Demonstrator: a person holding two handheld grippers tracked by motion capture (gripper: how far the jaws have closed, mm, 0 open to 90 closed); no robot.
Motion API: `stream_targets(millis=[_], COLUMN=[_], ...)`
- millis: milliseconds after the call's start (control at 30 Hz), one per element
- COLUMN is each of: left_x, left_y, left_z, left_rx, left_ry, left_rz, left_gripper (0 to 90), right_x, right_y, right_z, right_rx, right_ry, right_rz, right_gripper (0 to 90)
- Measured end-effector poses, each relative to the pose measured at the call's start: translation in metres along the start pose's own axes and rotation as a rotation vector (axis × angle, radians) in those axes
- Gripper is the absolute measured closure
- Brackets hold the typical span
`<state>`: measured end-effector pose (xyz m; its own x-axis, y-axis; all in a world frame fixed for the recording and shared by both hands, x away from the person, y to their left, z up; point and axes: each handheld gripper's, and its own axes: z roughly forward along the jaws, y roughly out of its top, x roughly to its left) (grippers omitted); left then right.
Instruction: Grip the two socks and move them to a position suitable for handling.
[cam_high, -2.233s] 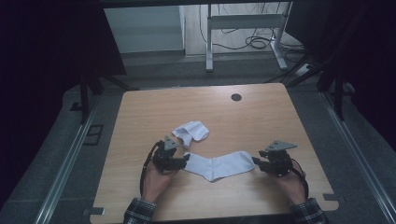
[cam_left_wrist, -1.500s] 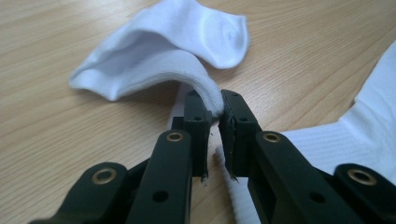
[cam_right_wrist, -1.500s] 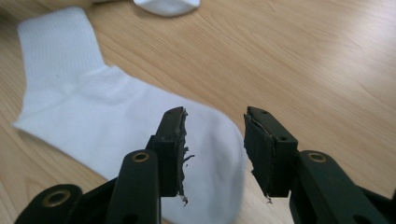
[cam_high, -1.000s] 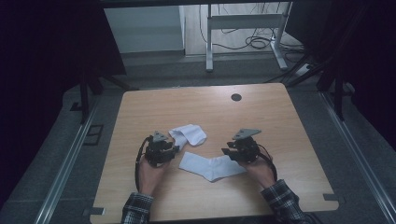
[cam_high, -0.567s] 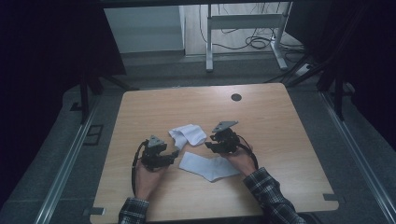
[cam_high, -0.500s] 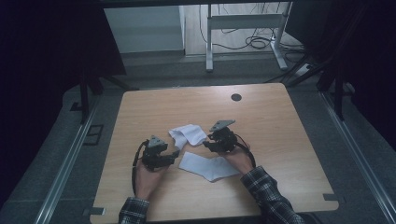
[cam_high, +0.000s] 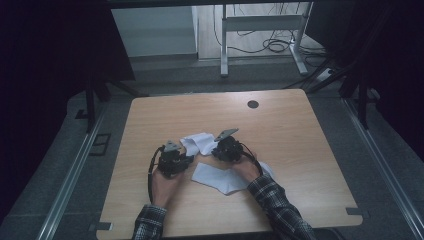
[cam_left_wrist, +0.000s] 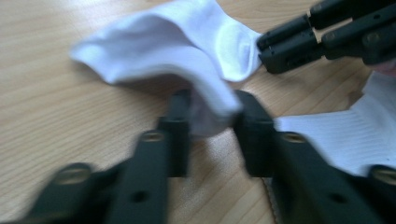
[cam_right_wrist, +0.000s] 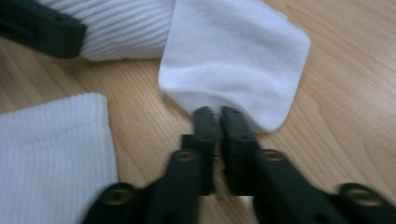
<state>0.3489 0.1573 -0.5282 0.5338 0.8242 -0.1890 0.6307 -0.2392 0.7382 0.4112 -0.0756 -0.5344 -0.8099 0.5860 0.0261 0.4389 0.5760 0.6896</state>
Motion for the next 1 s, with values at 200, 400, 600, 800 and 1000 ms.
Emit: stream_targets(millis=[200,400,600,800,1000], left_x=[0.004,0.009,0.008,0.010,0.011], left_y=[-0.001,-0.002,-0.003,-0.004,-0.004], left_z=[-0.004,-0.007,-0.006,-0.006,-0.006], left_rx=[-0.001,-0.005,-0.003,-0.002,0.001], left_ry=[0.007,-0.002,-0.001,-0.005,-0.004], left_rz=[-0.011,-0.029,-0.023,-0.030,-0.028], left_gripper=[82.5,81.5,81.0,81.1,81.3], right_x=[0.003,-0.001,0.001,0.003,0.004], right_y=[0.002,0.008,0.012,0.010,0.010], right_z=[-0.009,-0.019,-0.004,0.013,0.009], right_rx=[-0.010,-0.067,-0.067,-0.024,-0.001], right_ry=[-0.040,-0.013,0.014,-0.008,-0.017], right_rz=[-0.023,0.004,-0.017,-0.029,-0.026], right_gripper=[89.3,75.1,56.7,71.8,83.8])
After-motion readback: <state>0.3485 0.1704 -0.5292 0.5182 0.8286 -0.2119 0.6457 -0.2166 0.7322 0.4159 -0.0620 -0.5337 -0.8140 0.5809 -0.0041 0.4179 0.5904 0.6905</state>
